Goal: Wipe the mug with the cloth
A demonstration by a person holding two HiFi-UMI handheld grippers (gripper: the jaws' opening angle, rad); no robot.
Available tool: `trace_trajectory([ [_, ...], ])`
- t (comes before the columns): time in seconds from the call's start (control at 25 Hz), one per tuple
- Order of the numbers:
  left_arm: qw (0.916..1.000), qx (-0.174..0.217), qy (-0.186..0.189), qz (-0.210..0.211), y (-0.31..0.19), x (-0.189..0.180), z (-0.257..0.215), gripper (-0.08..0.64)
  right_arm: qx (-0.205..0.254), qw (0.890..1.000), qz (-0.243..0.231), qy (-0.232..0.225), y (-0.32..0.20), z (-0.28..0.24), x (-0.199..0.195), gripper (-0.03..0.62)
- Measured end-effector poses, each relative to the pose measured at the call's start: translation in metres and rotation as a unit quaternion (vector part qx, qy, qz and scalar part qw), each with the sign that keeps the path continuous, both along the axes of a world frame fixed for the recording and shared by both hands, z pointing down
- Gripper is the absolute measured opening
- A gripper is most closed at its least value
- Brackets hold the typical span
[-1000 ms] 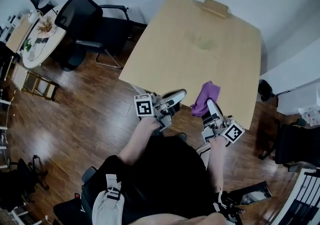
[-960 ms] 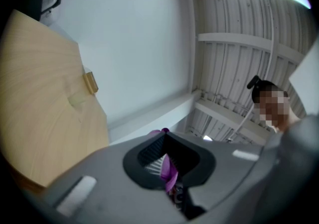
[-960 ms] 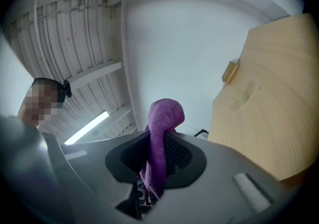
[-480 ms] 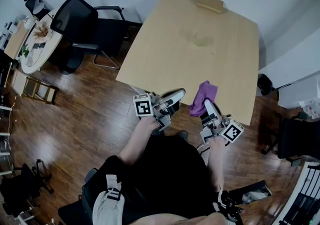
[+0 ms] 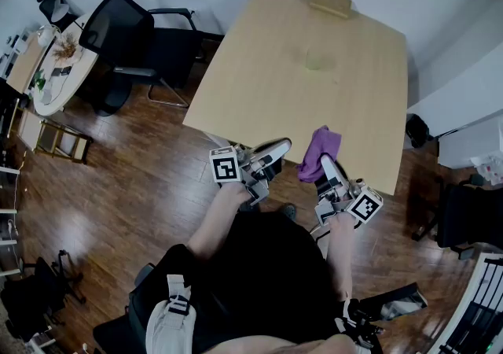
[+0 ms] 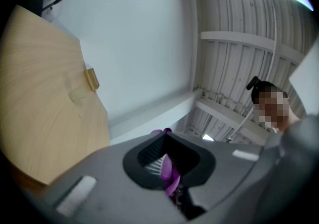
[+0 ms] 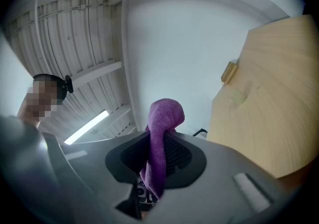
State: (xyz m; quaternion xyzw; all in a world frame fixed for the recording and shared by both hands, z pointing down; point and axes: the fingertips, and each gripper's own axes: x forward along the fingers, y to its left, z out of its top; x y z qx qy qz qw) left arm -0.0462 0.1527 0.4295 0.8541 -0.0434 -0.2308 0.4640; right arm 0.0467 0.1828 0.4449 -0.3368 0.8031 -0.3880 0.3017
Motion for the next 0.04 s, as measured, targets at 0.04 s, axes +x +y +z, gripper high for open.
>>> trace_trajectory([
  [0.04, 1.0000, 0.000, 0.000, 0.000, -0.0003, 0.0001, -0.0003, 0.003, 0.001, 1.000, 0.000, -0.001, -0.0001, -0.0003, -0.0001, 0.066],
])
